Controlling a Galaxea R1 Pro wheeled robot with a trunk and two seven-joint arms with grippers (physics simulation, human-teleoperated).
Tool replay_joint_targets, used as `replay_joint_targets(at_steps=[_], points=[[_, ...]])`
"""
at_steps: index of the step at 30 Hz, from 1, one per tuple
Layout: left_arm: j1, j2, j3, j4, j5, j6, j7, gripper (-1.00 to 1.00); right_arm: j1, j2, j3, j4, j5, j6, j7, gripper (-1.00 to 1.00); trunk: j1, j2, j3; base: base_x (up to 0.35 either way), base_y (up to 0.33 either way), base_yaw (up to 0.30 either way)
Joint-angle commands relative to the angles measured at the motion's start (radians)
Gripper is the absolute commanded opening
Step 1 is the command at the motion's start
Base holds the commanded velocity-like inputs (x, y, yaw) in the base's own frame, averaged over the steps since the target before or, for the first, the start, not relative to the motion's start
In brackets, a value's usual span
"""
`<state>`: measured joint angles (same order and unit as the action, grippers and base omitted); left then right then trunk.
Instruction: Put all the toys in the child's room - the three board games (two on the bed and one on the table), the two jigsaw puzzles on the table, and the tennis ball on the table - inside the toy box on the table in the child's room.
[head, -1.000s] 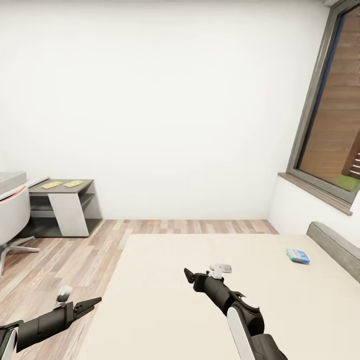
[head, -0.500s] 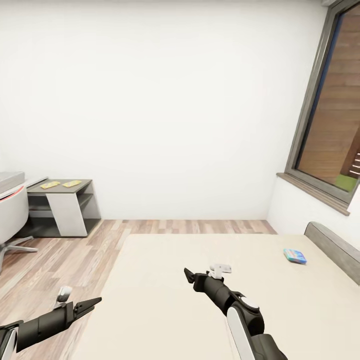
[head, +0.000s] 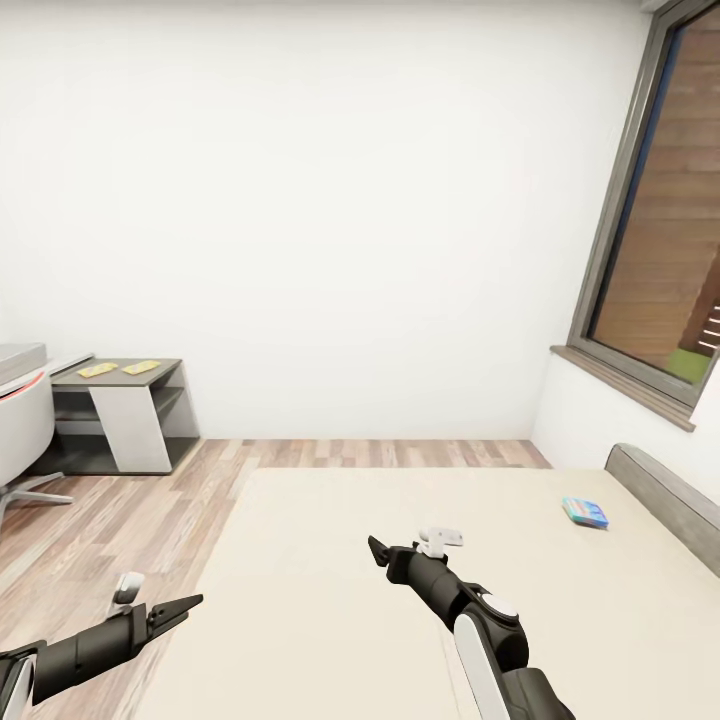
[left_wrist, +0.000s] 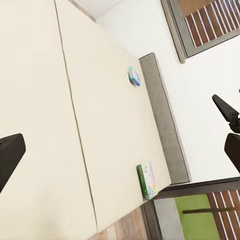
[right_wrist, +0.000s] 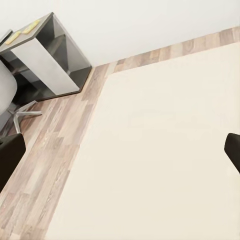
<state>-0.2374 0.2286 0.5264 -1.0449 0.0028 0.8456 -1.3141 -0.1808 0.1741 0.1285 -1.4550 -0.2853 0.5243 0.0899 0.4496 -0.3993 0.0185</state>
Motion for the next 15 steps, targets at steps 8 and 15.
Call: replay_joint_targets(at_steps=[8,15], points=[[0.0,0.0,0.001,0.0,0.0,0.011,-0.004,1.0,0.0,0.0,-0.001,-0.001,-0.002,0.005,0.002,1.0,0.0,-0.001,0.0,0.0,-0.004,0.0],[0.0,0.0,0.0,0.0,0.0,0.011,-0.004,1.0,0.0,0.0,-0.001,-0.001,-0.002,0.005,0.002,1.0,0.0,-0.001,0.0,0.0,0.0,0.0]])
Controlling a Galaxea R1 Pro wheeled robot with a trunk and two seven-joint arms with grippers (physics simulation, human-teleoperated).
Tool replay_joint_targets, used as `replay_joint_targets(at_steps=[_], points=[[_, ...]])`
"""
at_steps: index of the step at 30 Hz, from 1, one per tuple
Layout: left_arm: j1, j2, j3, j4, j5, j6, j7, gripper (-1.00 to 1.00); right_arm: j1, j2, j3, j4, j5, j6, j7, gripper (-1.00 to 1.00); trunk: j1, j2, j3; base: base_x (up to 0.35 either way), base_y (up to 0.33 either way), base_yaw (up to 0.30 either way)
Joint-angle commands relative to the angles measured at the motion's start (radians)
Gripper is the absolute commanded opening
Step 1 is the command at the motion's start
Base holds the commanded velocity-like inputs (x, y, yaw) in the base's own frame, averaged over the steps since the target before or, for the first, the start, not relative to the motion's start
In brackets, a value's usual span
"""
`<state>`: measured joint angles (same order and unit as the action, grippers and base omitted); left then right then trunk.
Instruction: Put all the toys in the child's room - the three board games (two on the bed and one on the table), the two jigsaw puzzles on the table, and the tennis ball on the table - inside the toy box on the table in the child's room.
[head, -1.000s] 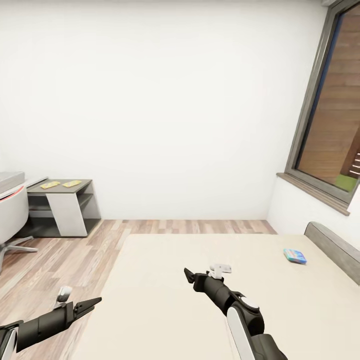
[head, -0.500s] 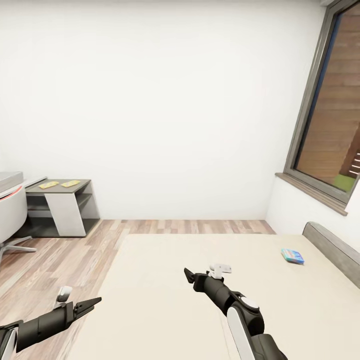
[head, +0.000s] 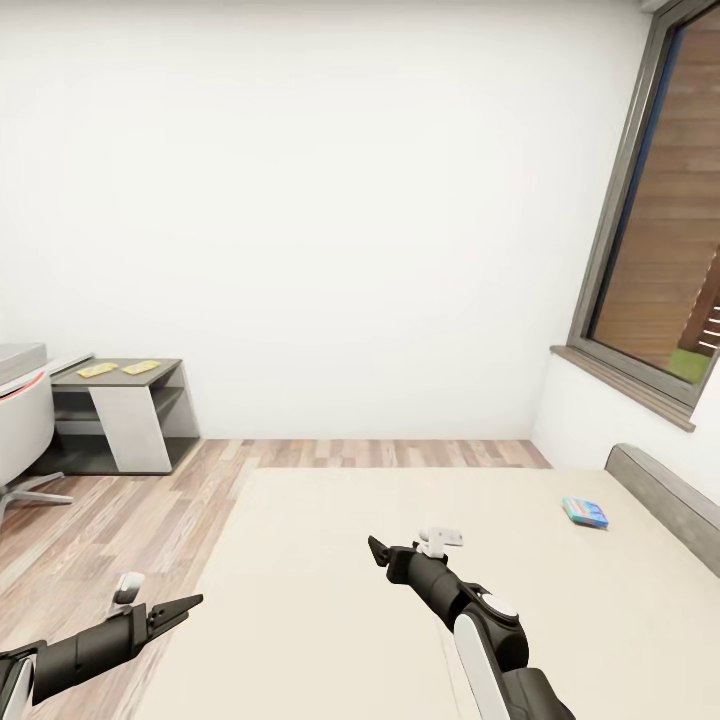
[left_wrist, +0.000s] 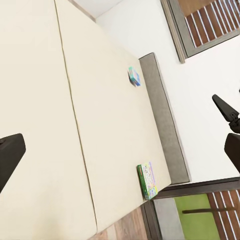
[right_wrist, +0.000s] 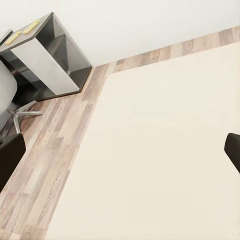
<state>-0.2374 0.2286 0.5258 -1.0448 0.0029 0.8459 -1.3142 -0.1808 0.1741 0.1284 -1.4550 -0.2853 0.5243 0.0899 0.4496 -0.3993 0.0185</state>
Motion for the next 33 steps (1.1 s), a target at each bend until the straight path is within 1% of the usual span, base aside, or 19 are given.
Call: replay_joint_targets(at_steps=[1,27,33], points=[[0.0,0.0,0.001,0.0,0.0,0.011,-0.003,1.0,0.0,0.0,-0.001,-0.001,-0.002,0.005,0.002,1.0,0.0,-0.001,0.0,0.0,0.0,0.0],[0.0,0.0,0.002,0.0,0.0,0.01,-0.003,1.0,0.0,0.0,0.0,-0.001,-0.001,0.005,0.002,1.0,0.0,-0.001,0.0,0.013,-0.011,0.0],[0.0,0.0,0.001,0.0,0.0,0.01,-0.003,1.0,0.0,0.0,0.0,-0.001,-0.002,0.005,0.002,1.0,0.0,-0.001,0.0,0.0,-0.102,0.0]])
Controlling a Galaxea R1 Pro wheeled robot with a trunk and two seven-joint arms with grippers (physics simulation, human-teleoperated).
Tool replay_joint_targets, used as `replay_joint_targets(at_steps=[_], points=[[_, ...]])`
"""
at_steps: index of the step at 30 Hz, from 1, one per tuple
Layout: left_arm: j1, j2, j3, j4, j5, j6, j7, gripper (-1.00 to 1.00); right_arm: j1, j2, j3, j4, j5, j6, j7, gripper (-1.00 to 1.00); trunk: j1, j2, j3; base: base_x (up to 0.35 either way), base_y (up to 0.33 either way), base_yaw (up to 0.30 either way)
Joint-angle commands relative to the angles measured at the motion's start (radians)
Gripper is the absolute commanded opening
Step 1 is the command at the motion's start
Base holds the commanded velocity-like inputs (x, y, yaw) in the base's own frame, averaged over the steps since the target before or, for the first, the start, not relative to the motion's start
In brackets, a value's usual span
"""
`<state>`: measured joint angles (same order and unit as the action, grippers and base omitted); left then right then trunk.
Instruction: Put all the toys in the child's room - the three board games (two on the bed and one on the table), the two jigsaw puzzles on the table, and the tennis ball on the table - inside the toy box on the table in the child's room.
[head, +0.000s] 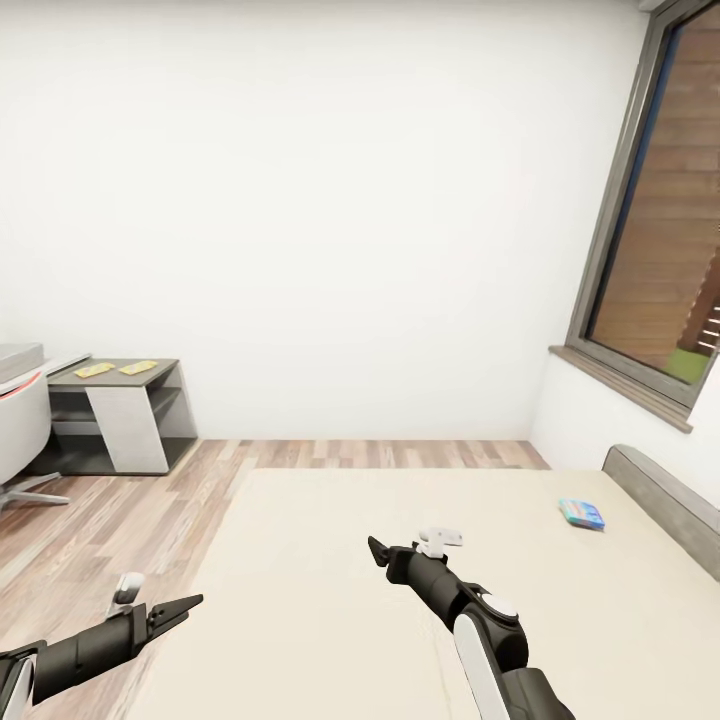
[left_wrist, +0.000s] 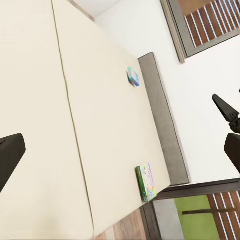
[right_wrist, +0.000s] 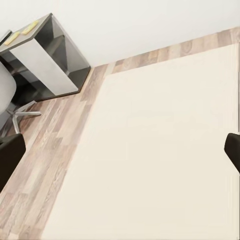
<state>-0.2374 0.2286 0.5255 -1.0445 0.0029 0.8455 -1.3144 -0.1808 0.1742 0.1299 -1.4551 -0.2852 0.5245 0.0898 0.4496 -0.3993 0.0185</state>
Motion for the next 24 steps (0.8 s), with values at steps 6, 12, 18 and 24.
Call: replay_joint_targets(at_steps=[6,12,18,24], points=[[0.0,0.0,0.001,0.0,0.0,0.011,-0.003,1.0,0.0,0.0,-0.001,-0.001,-0.002,0.005,0.002,1.0,0.0,-0.001,0.0,0.0,-0.2,0.0],[0.0,0.0,0.001,0.0,0.0,0.01,-0.003,1.0,0.0,0.0,-0.001,-0.001,-0.002,0.005,0.002,1.0,0.0,-0.001,0.0,0.0,-0.07,0.0],[0.0,0.0,0.001,0.0,0.0,0.01,-0.003,1.0,0.0,0.0,-0.001,-0.001,-0.002,0.005,0.002,1.0,0.0,-0.001,0.0,0.0,-0.014,0.0],[0.0,0.0,0.001,0.0,0.0,0.01,-0.003,1.0,0.0,0.0,-0.001,-0.001,-0.002,0.005,0.002,1.0,0.0,-0.001,0.0,0.0,-0.015,0.0]])
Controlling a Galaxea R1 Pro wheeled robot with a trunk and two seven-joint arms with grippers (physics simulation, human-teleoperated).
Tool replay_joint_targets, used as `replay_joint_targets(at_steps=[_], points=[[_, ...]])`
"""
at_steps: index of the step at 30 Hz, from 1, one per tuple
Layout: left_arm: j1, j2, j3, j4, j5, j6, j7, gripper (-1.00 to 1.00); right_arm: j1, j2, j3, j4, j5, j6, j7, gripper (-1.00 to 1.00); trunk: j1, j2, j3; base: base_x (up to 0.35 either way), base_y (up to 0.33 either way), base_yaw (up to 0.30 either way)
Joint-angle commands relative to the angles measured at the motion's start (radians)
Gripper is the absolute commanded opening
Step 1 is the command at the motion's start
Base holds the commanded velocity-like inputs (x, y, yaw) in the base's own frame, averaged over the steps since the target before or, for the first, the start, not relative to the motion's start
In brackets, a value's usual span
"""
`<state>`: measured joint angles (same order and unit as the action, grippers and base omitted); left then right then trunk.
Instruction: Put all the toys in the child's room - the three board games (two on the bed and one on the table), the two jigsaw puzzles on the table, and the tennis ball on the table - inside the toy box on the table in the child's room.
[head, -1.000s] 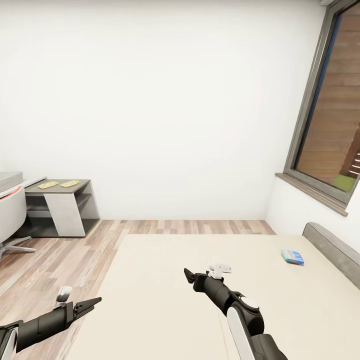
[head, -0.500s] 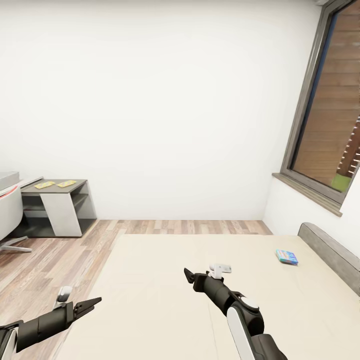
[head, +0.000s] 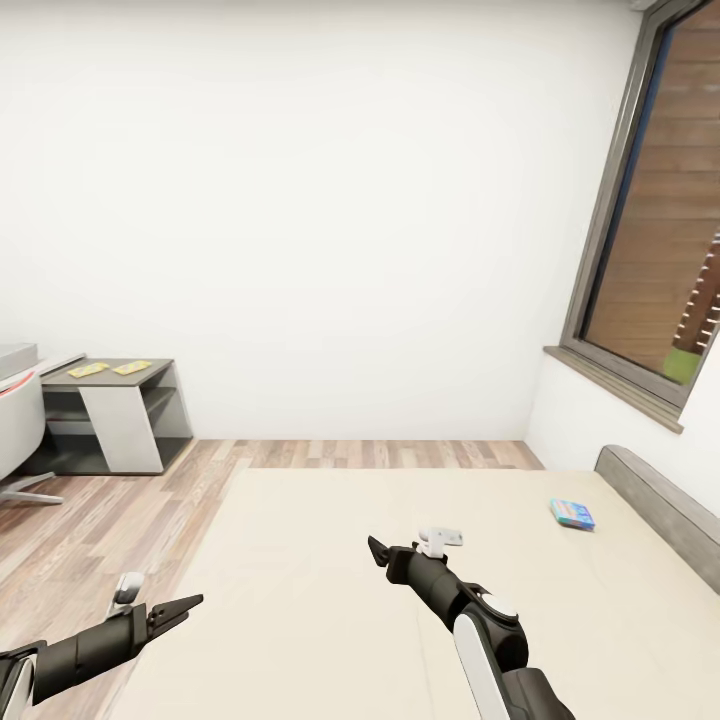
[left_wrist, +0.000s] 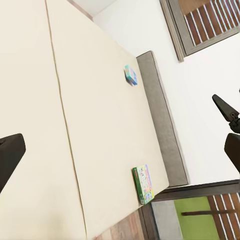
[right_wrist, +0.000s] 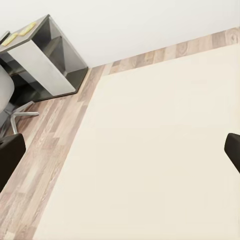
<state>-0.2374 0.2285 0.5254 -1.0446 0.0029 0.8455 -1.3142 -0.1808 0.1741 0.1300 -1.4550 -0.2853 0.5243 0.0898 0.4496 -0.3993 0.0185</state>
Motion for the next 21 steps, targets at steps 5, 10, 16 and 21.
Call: replay_joint_targets(at_steps=[5,10,16,21], points=[[0.0,0.0,0.001,0.0,0.0,0.01,-0.003,1.0,0.0,0.0,-0.001,-0.001,-0.002,0.005,0.002,1.0,0.0,-0.001,0.0,0.0,-0.144,0.0],[0.0,0.0,0.001,0.0,0.0,0.01,-0.003,1.0,0.0,0.0,-0.001,-0.001,-0.002,0.005,0.002,1.0,0.0,-0.001,0.0,0.0,-0.196,0.0],[0.0,0.0,0.001,0.0,0.0,0.01,-0.003,1.0,0.0,0.0,-0.001,-0.001,-0.002,0.005,0.002,1.0,0.0,-0.001,0.0,0.0,-0.208,0.0],[0.0,-0.001,0.001,0.0,0.0,0.01,-0.003,1.0,0.0,0.0,-0.001,-0.001,-0.002,0.005,0.002,1.0,0.0,-0.001,0.0,0.0,-0.207,0.0]])
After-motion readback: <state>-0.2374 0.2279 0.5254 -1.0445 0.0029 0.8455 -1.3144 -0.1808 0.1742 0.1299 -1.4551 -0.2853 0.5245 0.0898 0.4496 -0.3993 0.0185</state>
